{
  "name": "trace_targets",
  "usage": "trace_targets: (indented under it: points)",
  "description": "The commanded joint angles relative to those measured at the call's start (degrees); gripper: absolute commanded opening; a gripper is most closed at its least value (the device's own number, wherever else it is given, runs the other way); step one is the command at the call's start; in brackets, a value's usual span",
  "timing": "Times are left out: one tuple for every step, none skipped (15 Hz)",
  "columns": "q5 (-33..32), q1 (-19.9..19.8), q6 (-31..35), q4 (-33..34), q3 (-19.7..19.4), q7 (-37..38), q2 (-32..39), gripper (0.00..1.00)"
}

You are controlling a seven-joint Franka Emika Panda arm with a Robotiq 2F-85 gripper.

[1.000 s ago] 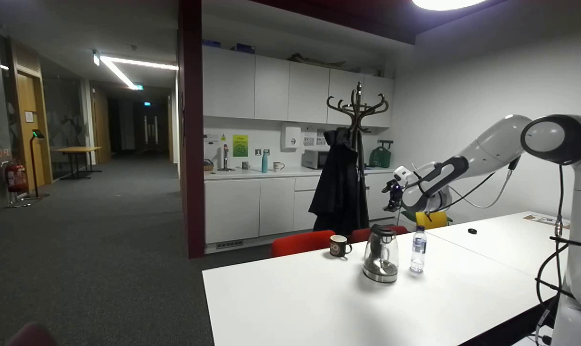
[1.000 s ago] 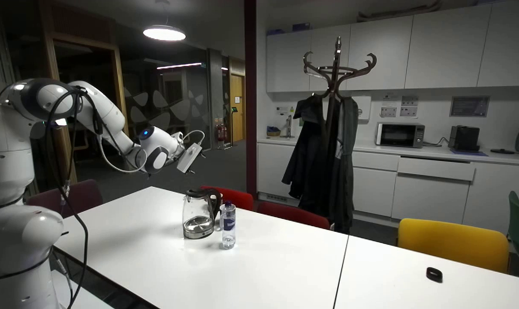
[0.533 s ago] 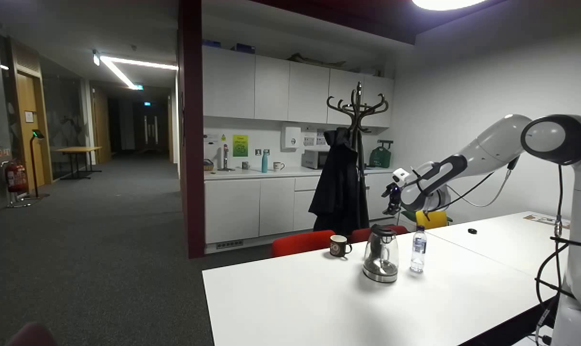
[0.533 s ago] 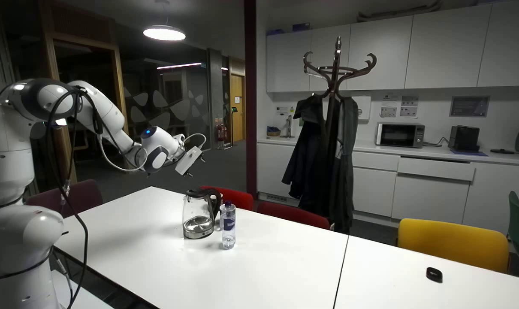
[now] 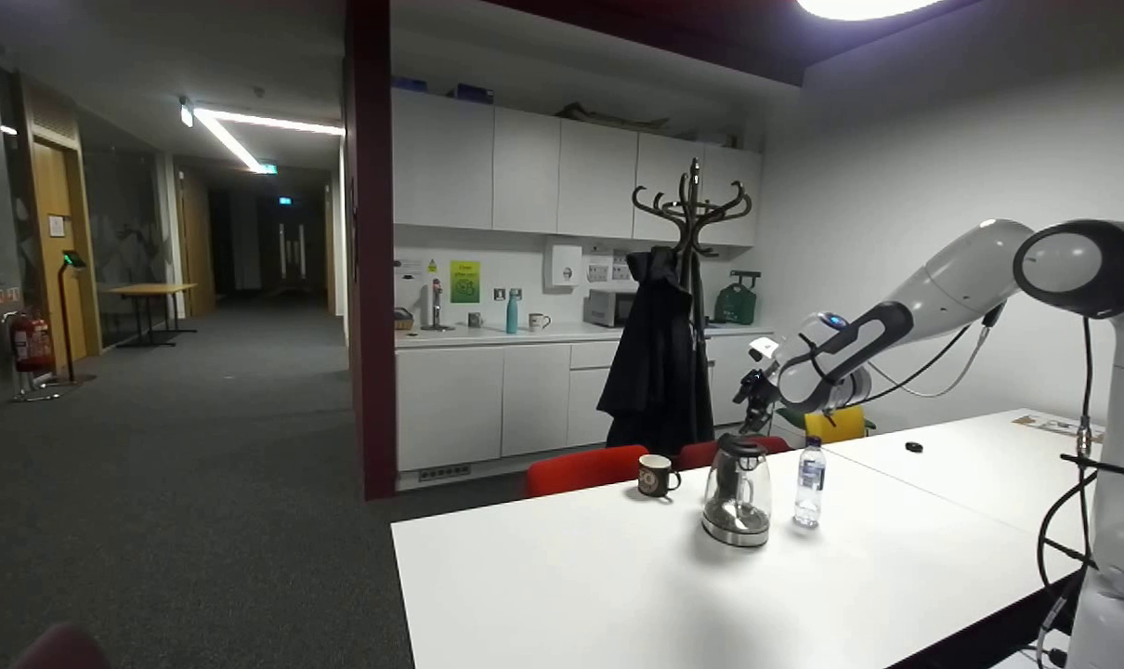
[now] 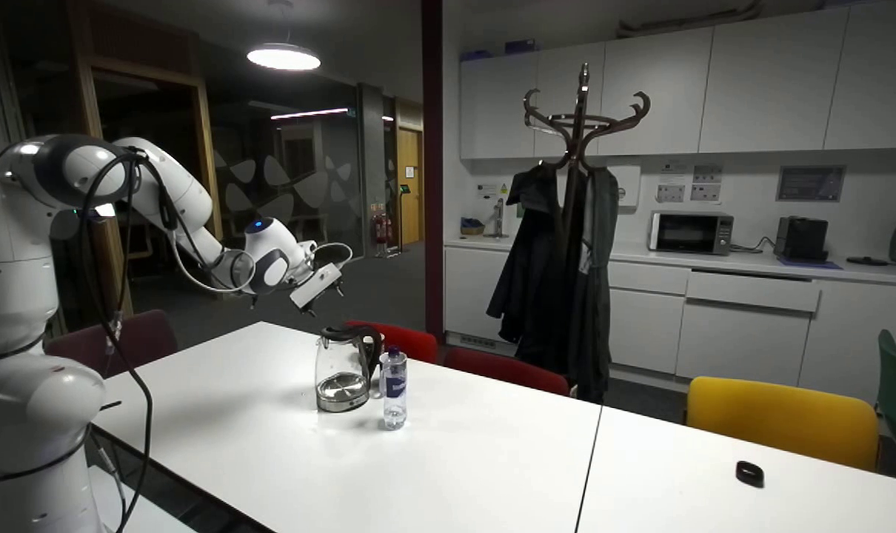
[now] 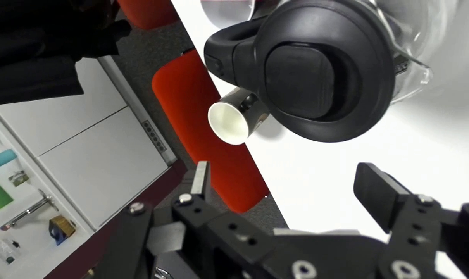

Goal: Open the kettle

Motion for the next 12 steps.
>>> trace_targets:
  points:
    - [-3.4, 1.0, -5.9, -1.2, -0.9, 3.7, -2.9, 1.0]
    - [-4.3, 0.9, -7.3, -1.2, -0.8, 4.4, -3.0, 1.0]
    - [-5.1, 0.9, -8.9, -1.2, -0.8, 5.1, -3.3, 1.0]
    - [-5.7, 0.8, -10.0, -1.3, -0.7, 5.5, -3.5, 1.0]
    - [-8.0, -4.0, -11.8, -1.2, 4.0, 7.5, -3.8, 1.0]
    - [-8.8, -4.4, -13.5, -1.3, 4.4, 8.2, -4.3, 1.0]
    - [-9.5, -5.1, -15.5, -1.5, 5.3, 8.9, -4.8, 1.0]
    - [-8.4, -2.2, -17.0, -1.7, 2.8, 8.1, -5.2, 1.0]
    - [-8.4, -5.6, -18.8, -1.8, 6.5, 8.3, -5.7, 1.0]
    - [-7.5, -5.6, -20.0, -2.1, 7.0, 8.0, -6.2, 1.0]
    - [-6.4, -5.7, -21.4, -2.2, 7.7, 7.9, -6.7, 1.0]
    - [-5.0, -5.8, -22.4, -2.5, 8.3, 8.0, -7.2, 1.0]
